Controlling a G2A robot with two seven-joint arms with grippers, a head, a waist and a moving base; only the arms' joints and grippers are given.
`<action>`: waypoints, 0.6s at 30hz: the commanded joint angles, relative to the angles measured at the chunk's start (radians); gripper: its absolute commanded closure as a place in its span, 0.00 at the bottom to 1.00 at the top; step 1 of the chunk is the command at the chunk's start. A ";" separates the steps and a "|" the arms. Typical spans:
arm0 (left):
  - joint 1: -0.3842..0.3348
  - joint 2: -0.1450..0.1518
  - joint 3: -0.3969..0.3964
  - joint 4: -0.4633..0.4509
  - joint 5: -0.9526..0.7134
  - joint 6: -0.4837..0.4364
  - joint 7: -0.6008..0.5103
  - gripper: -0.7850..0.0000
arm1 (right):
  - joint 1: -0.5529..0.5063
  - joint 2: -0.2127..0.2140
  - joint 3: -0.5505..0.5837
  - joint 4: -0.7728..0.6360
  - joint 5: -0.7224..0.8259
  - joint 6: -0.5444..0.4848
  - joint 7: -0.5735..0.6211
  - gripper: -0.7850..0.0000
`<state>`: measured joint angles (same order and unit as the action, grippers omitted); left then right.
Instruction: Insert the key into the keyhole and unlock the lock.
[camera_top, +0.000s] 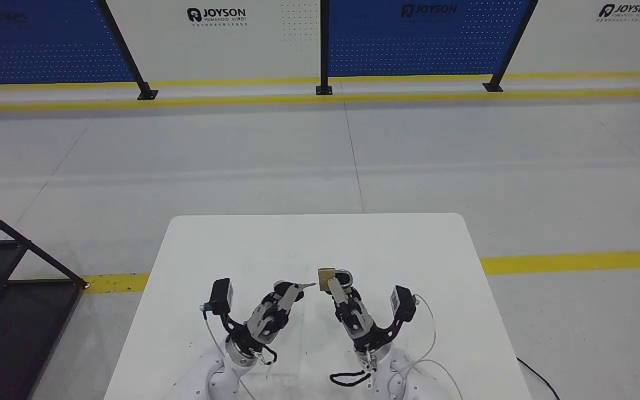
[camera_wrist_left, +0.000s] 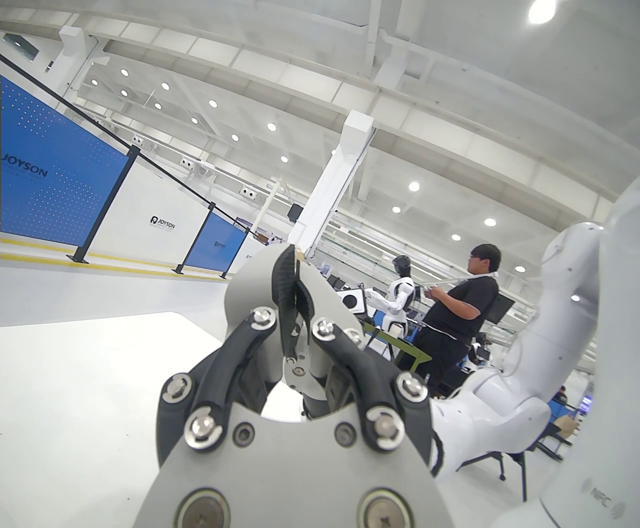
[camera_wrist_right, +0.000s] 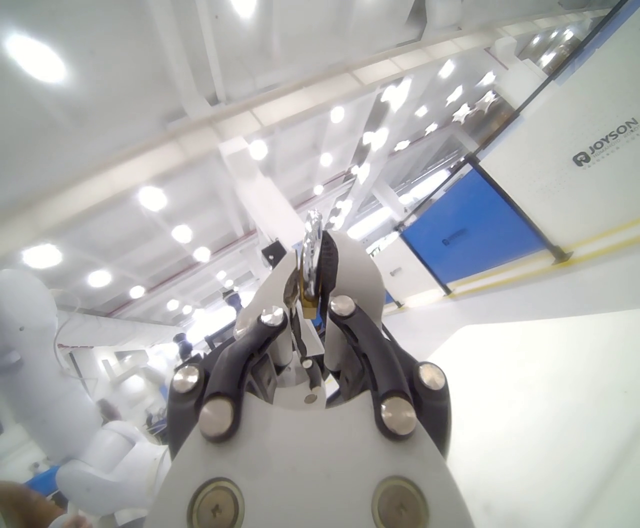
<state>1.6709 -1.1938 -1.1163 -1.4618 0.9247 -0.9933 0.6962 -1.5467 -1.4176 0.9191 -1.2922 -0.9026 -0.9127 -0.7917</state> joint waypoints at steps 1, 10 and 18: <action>-0.001 -0.002 0.001 0.002 0.002 0.002 -0.001 1.00 | 0.003 -0.001 -0.002 0.002 0.002 0.002 0.004 1.00; -0.005 -0.007 0.001 0.011 0.000 0.001 0.004 1.00 | 0.004 -0.006 -0.004 0.004 -0.003 0.002 -0.004 1.00; -0.007 -0.012 -0.003 0.016 0.002 0.002 0.010 1.00 | 0.004 -0.008 -0.003 0.004 -0.005 0.000 -0.003 1.00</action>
<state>1.6639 -1.2050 -1.1187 -1.4462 0.9262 -0.9923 0.7065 -1.5423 -1.4255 0.9161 -1.2879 -0.9073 -0.9134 -0.7955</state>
